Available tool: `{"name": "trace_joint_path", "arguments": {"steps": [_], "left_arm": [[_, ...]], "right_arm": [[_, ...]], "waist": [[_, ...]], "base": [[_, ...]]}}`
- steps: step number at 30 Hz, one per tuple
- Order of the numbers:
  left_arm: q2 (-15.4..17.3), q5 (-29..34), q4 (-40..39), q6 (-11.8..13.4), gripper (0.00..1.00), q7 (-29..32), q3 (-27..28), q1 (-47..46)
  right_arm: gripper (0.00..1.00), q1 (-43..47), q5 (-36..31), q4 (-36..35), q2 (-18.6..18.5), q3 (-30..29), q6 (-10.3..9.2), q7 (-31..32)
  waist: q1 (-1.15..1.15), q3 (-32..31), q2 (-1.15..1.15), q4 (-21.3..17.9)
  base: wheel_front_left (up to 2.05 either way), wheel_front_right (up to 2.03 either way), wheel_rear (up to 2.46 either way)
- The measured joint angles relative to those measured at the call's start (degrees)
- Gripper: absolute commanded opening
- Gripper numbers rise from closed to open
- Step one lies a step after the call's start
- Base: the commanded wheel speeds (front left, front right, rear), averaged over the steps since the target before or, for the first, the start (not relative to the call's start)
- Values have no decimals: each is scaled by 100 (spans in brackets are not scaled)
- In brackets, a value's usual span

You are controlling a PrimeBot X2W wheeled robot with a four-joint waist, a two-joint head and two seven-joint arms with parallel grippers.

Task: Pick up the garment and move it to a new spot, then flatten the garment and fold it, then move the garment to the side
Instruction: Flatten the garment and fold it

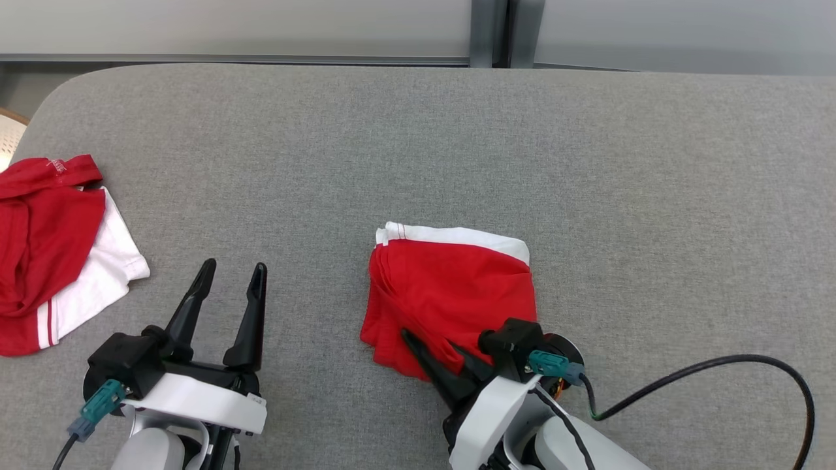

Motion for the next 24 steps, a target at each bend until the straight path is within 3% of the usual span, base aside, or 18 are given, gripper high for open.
{"name": "trace_joint_path", "arguments": {"steps": [6, 10, 24], "left_arm": [[14, -11, 34, 0, 100, 0, 30, -54], [33, -9, 52, 0, 100, 0, 82, -54], [97, 197, 12, 0, 100, 0, 311, 80]], "right_arm": [[100, -196, -22, -119, 2, 155, 0, -474], [100, -206, -86, -261, 10, -57, 0, -772], [100, 838, -1312, -737, 2, -2848, 0, -944]], "waist": [[0, -7, 0, -30], [0, -46, 0, -74], [0, -289, 0, -395]], "base": [[0, 0, 0], [0, 0, 0], [0, 0, 0]]}}
